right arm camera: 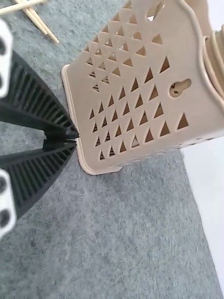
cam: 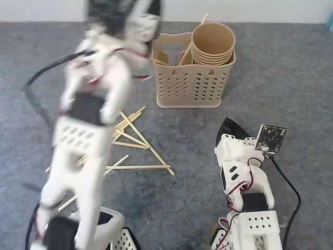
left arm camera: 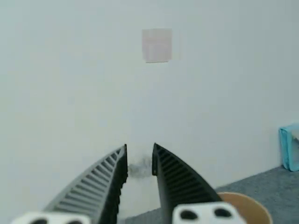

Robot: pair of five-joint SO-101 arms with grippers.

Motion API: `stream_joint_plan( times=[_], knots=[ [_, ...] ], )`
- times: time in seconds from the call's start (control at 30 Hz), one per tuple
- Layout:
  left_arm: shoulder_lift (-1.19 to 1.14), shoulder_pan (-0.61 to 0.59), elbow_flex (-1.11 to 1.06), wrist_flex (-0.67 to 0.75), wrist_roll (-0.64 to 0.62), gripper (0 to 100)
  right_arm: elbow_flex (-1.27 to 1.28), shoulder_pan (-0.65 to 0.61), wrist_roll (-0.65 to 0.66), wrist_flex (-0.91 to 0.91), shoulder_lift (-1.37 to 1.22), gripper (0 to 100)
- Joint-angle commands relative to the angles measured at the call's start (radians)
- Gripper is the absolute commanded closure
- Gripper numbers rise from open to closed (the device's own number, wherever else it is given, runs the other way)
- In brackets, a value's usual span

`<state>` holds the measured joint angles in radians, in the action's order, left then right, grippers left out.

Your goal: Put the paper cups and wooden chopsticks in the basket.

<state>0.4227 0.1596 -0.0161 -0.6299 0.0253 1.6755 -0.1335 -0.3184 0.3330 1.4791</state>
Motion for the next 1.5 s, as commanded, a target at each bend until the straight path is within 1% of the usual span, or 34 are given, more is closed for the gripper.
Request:
stream_joint_plan(
  times=[0.0, 0.2, 0.27, 0.43, 0.53, 0.6, 0.67, 0.73, 0.93, 1.07, 1.27, 1.33, 1.47],
  knots=[
    [0.160, -0.117, 0.051, -0.210, 0.005, 92, 0.015, 0.005, 0.026, 0.004, 0.021, 98.9],
    [0.219, -0.302, 0.050, -0.537, 0.012, 91, 0.015, 0.007, 0.026, 0.004, 0.021, 98.9],
    [0.218, -0.333, 0.047, -0.631, 0.021, 91, 0.015, 0.007, 0.026, 0.004, 0.021, 98.9],
    [0.221, -0.376, -0.019, -0.824, 0.118, 91, 0.015, 0.010, 0.026, 0.004, 0.021, 98.9],
    [0.224, -0.377, -0.127, -0.861, 0.101, 91, 0.015, 0.010, 0.026, 0.004, 0.021, 98.9],
    [0.227, -0.382, -0.219, -0.841, 0.029, 91, 0.015, 0.012, 0.026, 0.004, 0.021, 98.9],
    [0.227, -0.427, -0.321, -0.801, -0.054, 91, 0.015, 0.012, 0.026, 0.004, 0.021, 98.9],
    [0.227, -0.476, -0.423, -0.726, -0.132, 91, 0.015, 0.012, 0.026, 0.004, 0.021, 98.9],
    [0.227, -0.675, -0.710, -0.465, -0.354, 91, 0.015, 0.010, 0.026, 0.004, 0.021, 98.9],
    [0.224, -0.718, -0.862, -0.318, -0.391, 91, 0.015, 0.007, 0.026, 0.007, 0.021, 98.9],
    [0.218, -0.718, -0.990, -0.172, -0.396, 91, 0.015, 0.005, 0.026, 0.018, 0.022, 98.9],
    [0.216, -0.724, -1.024, -0.132, -0.430, 91, 0.015, 0.005, 0.026, 0.018, 0.022, 98.9],
    [0.216, -0.781, -1.030, -0.110, -0.459, 82, 0.015, 0.005, 0.026, 0.018, 0.022, 98.9]
  ],
)
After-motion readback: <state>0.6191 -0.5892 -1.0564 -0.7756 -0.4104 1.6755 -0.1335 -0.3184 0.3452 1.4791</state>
